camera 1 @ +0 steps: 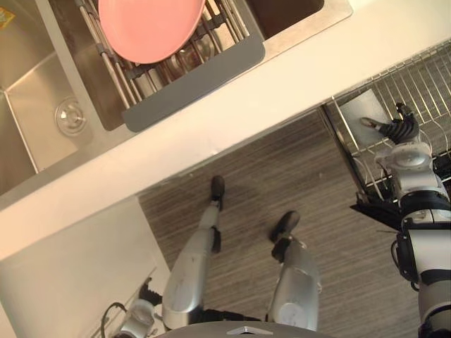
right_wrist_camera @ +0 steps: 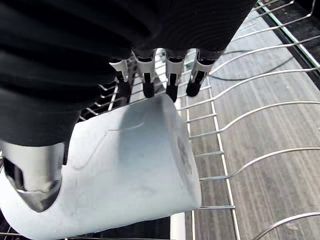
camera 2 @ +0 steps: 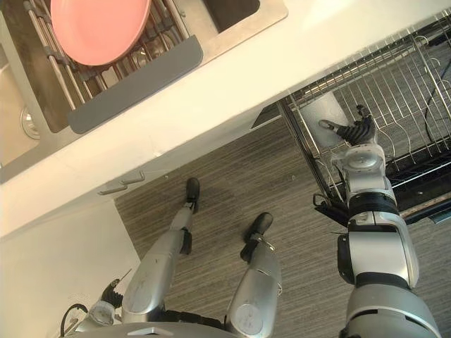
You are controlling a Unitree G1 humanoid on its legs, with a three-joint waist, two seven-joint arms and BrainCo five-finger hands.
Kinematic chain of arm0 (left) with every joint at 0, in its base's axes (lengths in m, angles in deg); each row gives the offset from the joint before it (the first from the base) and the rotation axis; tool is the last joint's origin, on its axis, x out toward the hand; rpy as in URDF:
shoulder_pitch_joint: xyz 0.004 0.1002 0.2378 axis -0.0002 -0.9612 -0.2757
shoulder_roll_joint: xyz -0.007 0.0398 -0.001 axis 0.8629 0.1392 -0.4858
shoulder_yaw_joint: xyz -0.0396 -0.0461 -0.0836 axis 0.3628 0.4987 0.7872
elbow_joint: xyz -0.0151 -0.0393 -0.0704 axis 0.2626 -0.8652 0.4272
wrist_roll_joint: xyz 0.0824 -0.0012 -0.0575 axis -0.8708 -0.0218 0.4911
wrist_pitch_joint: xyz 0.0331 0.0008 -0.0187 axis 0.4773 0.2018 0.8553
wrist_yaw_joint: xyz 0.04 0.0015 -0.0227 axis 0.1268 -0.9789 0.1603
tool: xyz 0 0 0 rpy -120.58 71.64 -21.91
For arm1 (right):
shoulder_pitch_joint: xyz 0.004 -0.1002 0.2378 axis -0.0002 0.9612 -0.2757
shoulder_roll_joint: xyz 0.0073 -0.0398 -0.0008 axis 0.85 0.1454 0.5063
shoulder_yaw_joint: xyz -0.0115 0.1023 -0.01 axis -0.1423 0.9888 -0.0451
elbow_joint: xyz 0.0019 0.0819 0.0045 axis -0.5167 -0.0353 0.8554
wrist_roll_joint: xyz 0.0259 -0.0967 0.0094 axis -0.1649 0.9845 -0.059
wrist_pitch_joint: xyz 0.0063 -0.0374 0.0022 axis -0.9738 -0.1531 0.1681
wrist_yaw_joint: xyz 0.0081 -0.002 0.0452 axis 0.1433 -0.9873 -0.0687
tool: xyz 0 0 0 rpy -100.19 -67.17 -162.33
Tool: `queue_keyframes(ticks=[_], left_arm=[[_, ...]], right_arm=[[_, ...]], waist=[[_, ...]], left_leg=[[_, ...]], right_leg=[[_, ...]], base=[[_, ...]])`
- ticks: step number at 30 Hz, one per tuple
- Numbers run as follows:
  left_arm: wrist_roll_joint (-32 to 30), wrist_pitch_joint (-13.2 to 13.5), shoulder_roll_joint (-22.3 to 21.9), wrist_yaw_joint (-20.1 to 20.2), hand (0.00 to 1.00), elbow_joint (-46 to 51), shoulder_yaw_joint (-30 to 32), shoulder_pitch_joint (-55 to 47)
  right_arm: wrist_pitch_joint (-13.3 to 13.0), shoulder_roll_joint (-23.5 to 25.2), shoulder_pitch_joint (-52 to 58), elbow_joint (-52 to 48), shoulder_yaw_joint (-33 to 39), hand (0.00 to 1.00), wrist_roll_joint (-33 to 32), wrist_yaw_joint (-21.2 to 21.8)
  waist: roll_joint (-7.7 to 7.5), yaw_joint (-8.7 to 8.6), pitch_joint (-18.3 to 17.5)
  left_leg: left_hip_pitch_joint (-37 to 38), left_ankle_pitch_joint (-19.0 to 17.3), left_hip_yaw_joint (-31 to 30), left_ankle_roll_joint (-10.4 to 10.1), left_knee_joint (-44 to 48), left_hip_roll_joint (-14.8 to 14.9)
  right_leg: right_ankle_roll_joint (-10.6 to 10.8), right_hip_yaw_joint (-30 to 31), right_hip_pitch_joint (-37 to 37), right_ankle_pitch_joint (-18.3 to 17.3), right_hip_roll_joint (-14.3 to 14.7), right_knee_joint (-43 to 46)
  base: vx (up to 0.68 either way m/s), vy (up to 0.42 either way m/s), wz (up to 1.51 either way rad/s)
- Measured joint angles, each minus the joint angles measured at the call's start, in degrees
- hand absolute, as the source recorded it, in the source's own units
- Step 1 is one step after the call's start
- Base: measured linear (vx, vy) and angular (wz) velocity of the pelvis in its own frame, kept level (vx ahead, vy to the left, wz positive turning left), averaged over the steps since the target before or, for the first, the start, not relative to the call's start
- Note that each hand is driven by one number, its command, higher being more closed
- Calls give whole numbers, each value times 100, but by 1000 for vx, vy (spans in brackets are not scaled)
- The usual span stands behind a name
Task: Walk over to the sink, pick up the cup, carry it to the dishwasher, place the cup inside the dishwasher, then close the dishwasher door
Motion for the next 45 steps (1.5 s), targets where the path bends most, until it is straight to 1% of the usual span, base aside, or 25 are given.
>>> queue_keyframes(ticks=[2, 5, 7, 10, 13, 14, 18, 22, 24, 25, 26, 28, 29, 30, 31, 32, 33, 34, 36, 37, 38, 39, 41, 43, 45], left_arm=[[-2, 25, 2, -80, 0, -5, -44, 0], [-10, 79, 0, -158, 0, -6, -111, 4], [-23, 89, -1, -208, 0, -10, -113, 5], [-119, 92, -2, -248, 0, -10, -102, 7], [-174, 66, 1, -293, 0, -10, 90, 9], [-233, 47, 21, -311, 0, -10, 131, 9], [-244, -27, 48, -210, 0, -7, 311, 8], [-325, -125, 140, 149, 0, 48, 415, -47], [-343, -133, 134, 198, 0, 71, 542, -146], [-341, -140, 135, 192, 0, 70, 575, -247], [-338, -141, 139, 190, 0, 71, 598, -313], [-337, -133, 144, 177, 0, 105, 806, -527], [-351, -110, 155, 177, 0, 115, 843, -559], [-459, -64, 170, 172, 0, 200, 965, -622], [-571, -117, 199, 155, 0, 240, 973, -631], [-583, -179, 207, 149, 0, 240, 978, -634], [-557, -275, 209, 149, 0, 225, 1023, -653], [-522, -304, 203, 149, 0, 224, 1056, -678], [-33, -316, 145, 60, 0, 218, 1292, -814], [127, -298, 125, 23, 0, 213, 1370, -830], [458, -217, 92, -61, 0, 209, 1444, -830], [513, -195, 77, -64, 0, 199, 1458, -827], [678, -185, 52, -53, 0, 151, 1649, -826], [894, -178, 16, -53, 0, 106, 1690, -817], [1106, -177, -16, 23, 0, 38, 1813, -831]], right_arm=[[-94, 1, 0, 15, 0, 0, -173, -72], [-377, 11, -5, 14, 5, 0, -459, -275], [-546, 38, -5, -51, 34, 0, -507, -462], [-713, 39, -4, -80, 92, 0, -526, -577], [-826, 216, 126, -332, 394, 0, -671, -603], [-992, 328, 367, -617, 550, 0, -736, -605], [-1087, 603, 752, -1165, 842, 0, -903, -591], [-1190, 1078, 1396, -1897, 1207, 0, -1055, -544], [-1290, 1367, 1719, -2317, 1360, 0, -1233, -513], [-1407, 1614, 1963, -2623, 1427, 0, -1412, -443], [-1431, 1736, 2101, -2788, 1430, 0, -1494, -415], [-1535, 2249, 2718, -3439, 1444, 0, -1877, -199], [-1551, 2373, 2888, -3616, 1446, 0, -1978, -150], [-1620, 2643, 3208, -3962, 1442, 0, -2213, -34], [-1689, 2921, 3501, -4285, 1429, 0, -2512, 138], [-1739, 3049, 3628, -4424, 1417, 0, -2716, 297], [-1751, 3296, 3844, -4746, 1417, 0, -3086, 637], [-1750, 3389, 3937, -4894, 1417, 0, -3258, 842], [-1733, 3522, 4166, -5382, 1427, 0, -3763, 1590], [-1717, 3534, 4207, -5495, 1448, 0, -3887, 1750], [-1612, 3560, 4317, -5799, 1565, 0, -4130, 2091], [-1562, 3574, 4348, -5883, 1631, 0, -4198, 2173], [-1466, 3593, 4521, -6149, 1866, 0, -4417, 2281], [-1455, 3577, 4529, -6230, 2075, 0, -4554, 2286], [-1375, 3585, 4526, -6472, 2154, 0, -4720, 2284]], waist=[[0, -11, 0], [-1, -8, 0], [-9, -20, 6], [-30, -53, 18], [-158, -137, 97], [-228, -201, 132], [-368, -309, 141], [-559, -357, 127], [-626, -390, 99], [-688, -416, 25], [-727, -439, -69], [-915, -479, -480], [-962, -482, -551], [-1055, -489, -645], [-1140, -496, -727], [-1174, -499, -780], [-1220, -518, -874], [-1236, -543, -931], [-1223, -645, -1215], [-1208, -678, -1282], [-1171, -712, -1392], [-1155, -714, -1421], [-1131, -791, -1528], [-1093, -846, -1578], [-1080, -817, -1578]], left_leg=[[0, 1, 1, -2, 0, 3], [1, 11, 5, -7, 2, 9], [24, 32, 6, -2, 3, 32], [98, 55, 27, 18, 4, 52], [332, 35, 132, -7, 3, 76], [502, -11, 159, -65, 2, 94], [713, -30, 181, -94, -1, 155], [1065, -111, 261, -140, -3, 219], [1305, -184, 303, -136, -5, 223], [1449, -246, 317, -143, -7, 215], [1483, -273, 321, -145, -16, 214], [1610, -419, 355, -137, -32, 208], [1670, -454, 356, -131, -27, 203], [1821, -523, 353, -139, -1, 190], [2003, -557, 336, -179, 2, 180], [2089, -583, 331, -184, 2, 177], [2280, -597, 329, -166, 3, 171], [2363, -611, 323, -159, 2, 170], [2567, -682, 290, -190, 1, 190], [2580, -687, 272, -197, 1, 206], [2597, -744, 244, -217, -1, 256], [2607, -822, 338, -227, -4, 282], [2648, -859, 1205, -221, 1, 483], [2623, -779, 1638, -115, 96, 541], [2486, -840, 1631, -4, 423, 476]], right_leg=[[-7, 6, -14, -23, -1, 29], [-24, 33, -64, -78, -15, 126], [-43, 46, -69, -106, -10, 195], [-57, 127, -53, -122, 1, 264], [-80, 240, 76, -176, 6, 306], [-109, 270, 225, -247, 19, 318], [-109, 280, 428, -317, 80, 305], [-98, 286, 807, -319, 149, 175], [-81, 281, 1083, -303, 167, 64], [-34, 272, 1258, -277, 170, -16], [-24, 258, 1317, -283, 175, -64], [36, 222, 1518, -321, 193, -230], [52, 206, 1595, -330, 193, -265], [50, 172, 1788, -336, 186, -308], [58, 130, 2009, -351, 183, -324], [65, 107, 2116, -369, 185, -349], [70, 92, 2341, -386, 198, -410], [71, 81, 2449, -386, 214, -459], [88, -10, 2809, -375, 322, -731], [92, -50, 2875, -361, 351, -802], [76, -186, 3076, -311, 429, -996], [72, -258, 3142, -297, 452, -1061], [108, -578, 3392, -225, 479, -1301], [158, -784, 3484, -209, 396, -1287], [232, -856, 3542, -188, 288, -1245]], base=[[-16, -46, 0], [-17, -53, 0], [-12, -56, -2], [-15, -61, -8], [-37, -62, -15], [-44, -70, -10], [-43, -85, -8], [8, -66, -8], [46, -51, -7], [60, -47, -6], [76, -49, -4], [140, -67, -1], [183, -74, 4], [165, -72, 8], [164, -79, 8], [151, -93, 6], [116, -80, 3], [126, -96, 3], [87, -94, 8], [32, -90, 19], [-22, -51, 20], [-45, -41, 28], [-28, -32, 53], [29, 23, 66], [46, 59, 37]])
